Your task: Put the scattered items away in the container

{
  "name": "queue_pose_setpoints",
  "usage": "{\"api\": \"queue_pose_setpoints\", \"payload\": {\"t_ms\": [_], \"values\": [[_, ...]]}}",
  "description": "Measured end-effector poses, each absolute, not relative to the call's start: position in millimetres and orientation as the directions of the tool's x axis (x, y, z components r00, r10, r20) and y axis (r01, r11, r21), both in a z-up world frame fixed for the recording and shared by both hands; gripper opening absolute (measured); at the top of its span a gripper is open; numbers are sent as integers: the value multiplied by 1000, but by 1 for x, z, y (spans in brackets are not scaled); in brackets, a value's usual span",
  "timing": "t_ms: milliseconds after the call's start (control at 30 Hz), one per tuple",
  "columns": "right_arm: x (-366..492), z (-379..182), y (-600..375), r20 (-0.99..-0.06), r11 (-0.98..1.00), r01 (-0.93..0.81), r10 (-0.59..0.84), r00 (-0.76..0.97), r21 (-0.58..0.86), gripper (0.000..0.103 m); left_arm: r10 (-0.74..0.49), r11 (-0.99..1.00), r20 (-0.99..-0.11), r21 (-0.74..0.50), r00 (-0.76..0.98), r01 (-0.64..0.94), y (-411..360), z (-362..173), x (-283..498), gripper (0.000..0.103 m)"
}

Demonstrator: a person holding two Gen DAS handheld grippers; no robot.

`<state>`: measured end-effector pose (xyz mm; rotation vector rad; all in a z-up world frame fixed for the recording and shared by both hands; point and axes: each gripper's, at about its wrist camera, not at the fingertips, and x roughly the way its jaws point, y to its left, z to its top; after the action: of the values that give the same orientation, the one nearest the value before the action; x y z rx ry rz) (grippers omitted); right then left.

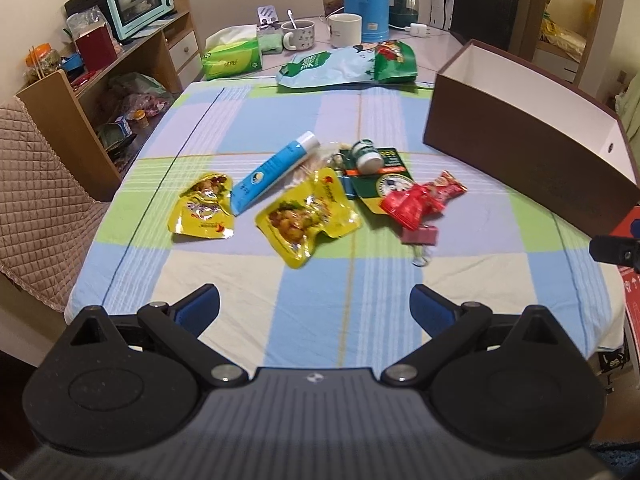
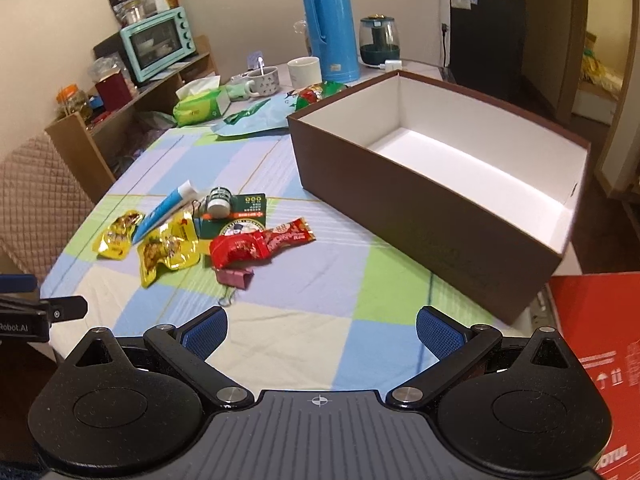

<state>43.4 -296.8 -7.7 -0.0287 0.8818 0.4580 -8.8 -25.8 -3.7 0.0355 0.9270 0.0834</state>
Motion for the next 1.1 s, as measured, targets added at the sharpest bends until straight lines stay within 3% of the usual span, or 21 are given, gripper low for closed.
{"api": "queue_pose_setpoints", "payload": {"t_ms": [367,900,1000,1100], "values": [[73,-20,-255,-792,906,-390,358,494,167,103,58,998,-827,50,560,-30,24,-15,35,99],[119,-59,-239,-877,950,-184,304,373,251,103,75,996,-844,41,532,-74,115,-46,99,92],[127,-64,-238,-885,955,-154,294,362,254,103,63,996,-848,18,527,-90,130,-55,115,89],[134,-69,-234,-893,959,-133,281,351,250,103,42,995,-853,-13,520,-102,143,-64,133,76]]}}
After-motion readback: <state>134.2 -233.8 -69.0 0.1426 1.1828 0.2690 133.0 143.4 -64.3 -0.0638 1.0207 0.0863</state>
